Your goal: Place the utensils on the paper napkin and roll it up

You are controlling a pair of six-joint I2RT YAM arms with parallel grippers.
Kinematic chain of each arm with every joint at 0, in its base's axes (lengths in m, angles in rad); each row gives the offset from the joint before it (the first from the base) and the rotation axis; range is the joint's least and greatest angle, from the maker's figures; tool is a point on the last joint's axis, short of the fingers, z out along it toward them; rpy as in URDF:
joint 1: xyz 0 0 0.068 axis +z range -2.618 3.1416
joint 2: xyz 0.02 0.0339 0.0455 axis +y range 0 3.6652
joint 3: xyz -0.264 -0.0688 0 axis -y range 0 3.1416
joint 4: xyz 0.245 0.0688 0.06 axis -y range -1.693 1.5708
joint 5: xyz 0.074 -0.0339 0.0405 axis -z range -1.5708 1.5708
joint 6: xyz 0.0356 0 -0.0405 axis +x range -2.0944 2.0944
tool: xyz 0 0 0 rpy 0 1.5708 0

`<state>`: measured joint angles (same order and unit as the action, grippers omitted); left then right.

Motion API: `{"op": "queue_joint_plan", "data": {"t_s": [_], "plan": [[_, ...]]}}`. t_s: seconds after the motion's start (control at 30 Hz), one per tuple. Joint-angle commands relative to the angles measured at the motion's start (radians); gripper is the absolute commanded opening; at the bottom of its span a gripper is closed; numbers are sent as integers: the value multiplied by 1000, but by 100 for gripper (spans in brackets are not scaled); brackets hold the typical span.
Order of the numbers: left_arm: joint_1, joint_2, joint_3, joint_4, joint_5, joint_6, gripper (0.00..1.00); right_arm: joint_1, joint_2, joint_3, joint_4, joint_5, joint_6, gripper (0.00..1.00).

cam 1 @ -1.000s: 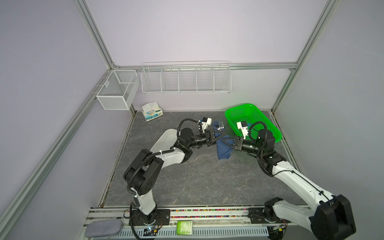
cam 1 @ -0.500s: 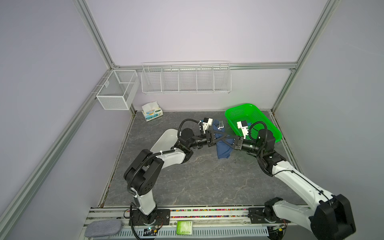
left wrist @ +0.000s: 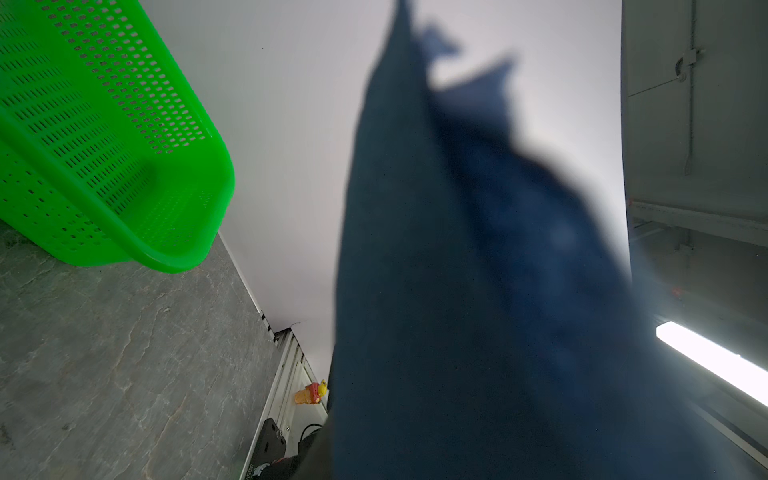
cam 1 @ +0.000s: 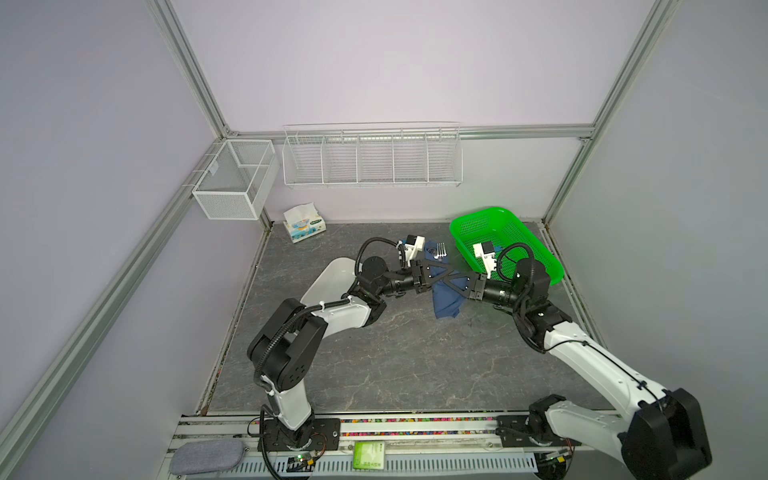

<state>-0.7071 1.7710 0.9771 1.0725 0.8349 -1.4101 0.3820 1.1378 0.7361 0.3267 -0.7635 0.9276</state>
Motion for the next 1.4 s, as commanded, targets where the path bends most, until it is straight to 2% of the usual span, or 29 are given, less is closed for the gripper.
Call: {"op": "queue_joint_plan", "data": {"t_s": [0.0,0.13,0.7,0.77,0.97,1.03,1.13,1.2,1.37], "plan": [[6,-28,6,37,-7,-7,23,5,-14,-4,37,-29,7,12],[8,-30,7,37,-10,-7,16,5,-16,-3,33,-28,6,15],[9,-26,6,52,-11,-7,7,5,-13,10,28,-17,8,25],[9,-28,6,53,-15,-5,6,4,-19,9,21,-11,6,29],[18,-38,2,45,-21,9,5,1,-55,12,-29,28,-8,34],[20,-42,2,39,-22,18,4,-1,-69,13,-51,43,-13,40],[20,-48,2,26,-26,34,3,-3,-94,21,-102,73,-31,41],[22,-54,3,16,-29,45,3,-5,-110,30,-150,97,-48,46],[24,-78,10,-68,-34,110,2,-8,-151,43,-228,146,-77,52]]}}
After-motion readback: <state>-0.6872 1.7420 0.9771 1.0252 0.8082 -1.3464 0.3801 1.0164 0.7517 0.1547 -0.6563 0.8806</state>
